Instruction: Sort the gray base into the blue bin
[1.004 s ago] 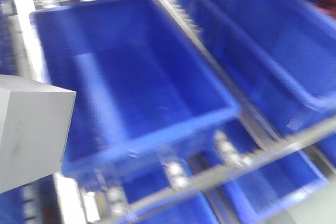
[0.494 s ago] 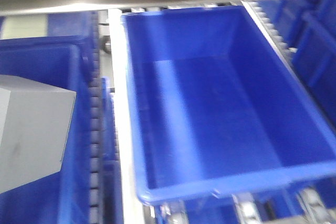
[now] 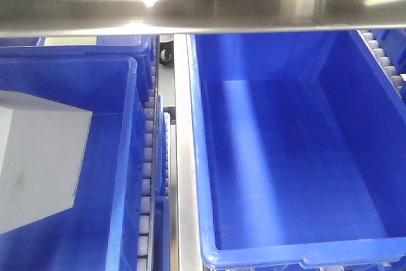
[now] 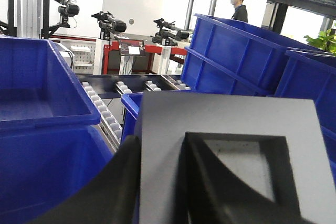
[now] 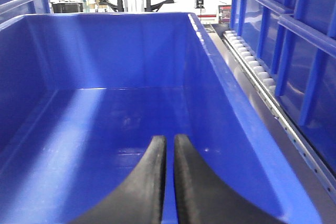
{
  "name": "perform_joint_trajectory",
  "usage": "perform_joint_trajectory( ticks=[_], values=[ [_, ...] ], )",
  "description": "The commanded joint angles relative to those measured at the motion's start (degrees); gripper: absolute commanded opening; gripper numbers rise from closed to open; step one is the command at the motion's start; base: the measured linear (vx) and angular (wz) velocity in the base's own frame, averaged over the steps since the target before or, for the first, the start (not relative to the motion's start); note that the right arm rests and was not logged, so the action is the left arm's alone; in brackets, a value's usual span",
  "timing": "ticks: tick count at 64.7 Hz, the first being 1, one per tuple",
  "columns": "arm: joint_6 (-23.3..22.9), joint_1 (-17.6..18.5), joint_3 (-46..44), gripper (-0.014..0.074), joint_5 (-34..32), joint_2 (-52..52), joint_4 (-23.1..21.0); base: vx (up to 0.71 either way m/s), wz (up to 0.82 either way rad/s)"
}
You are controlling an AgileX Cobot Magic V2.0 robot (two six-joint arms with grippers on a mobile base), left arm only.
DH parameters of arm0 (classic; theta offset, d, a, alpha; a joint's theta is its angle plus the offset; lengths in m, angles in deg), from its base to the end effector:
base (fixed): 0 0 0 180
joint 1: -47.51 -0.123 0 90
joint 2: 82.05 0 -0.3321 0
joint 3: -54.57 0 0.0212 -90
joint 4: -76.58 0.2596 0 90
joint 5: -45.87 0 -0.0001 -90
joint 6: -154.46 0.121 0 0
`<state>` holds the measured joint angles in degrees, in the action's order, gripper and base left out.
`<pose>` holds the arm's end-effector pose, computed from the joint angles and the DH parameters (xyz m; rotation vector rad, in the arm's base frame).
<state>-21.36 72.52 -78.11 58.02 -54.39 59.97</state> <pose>0.0619 -0.0369 0.3719 0.2220 1.5224 -0.5625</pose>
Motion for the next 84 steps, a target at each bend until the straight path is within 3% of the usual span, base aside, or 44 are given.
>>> perform_joint_trajectory(
  ticks=[1,84],
  values=[
    [-0.26,0.45,-1.63,-0.0005,-5.81,0.38,-0.82,0.01,0.05],
    [-0.27,0.45,-1.63,-0.0005,-6.52,0.38,-0.83,0.00,0.00]
  ],
)
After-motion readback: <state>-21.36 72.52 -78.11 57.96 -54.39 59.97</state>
